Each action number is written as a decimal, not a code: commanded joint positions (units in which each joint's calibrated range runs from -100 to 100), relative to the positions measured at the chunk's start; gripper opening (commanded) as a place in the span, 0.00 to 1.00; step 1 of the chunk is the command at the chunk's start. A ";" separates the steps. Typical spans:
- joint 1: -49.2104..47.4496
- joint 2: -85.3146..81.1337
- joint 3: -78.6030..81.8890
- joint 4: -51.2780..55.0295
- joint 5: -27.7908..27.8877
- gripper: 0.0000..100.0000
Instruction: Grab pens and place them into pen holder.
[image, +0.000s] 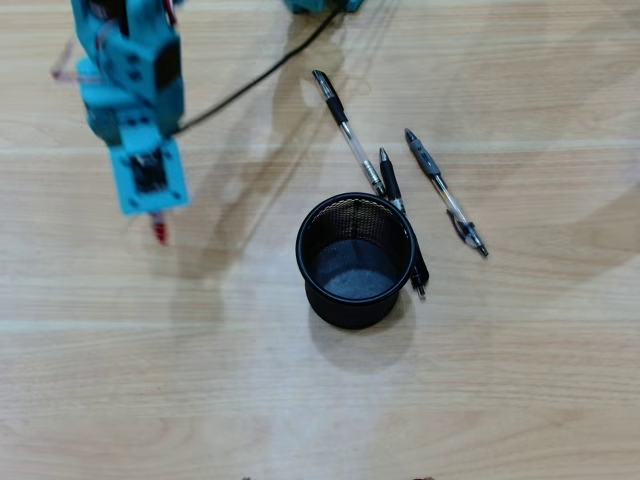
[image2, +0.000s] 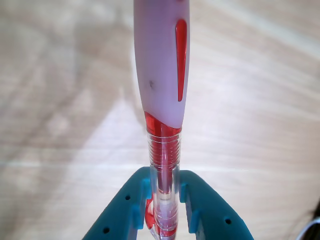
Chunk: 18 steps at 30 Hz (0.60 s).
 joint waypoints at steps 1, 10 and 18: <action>-1.98 -8.53 -13.53 1.40 -7.22 0.02; -26.41 -9.12 -13.34 -6.85 -19.92 0.02; -33.83 -7.94 -1.48 -26.79 -23.16 0.02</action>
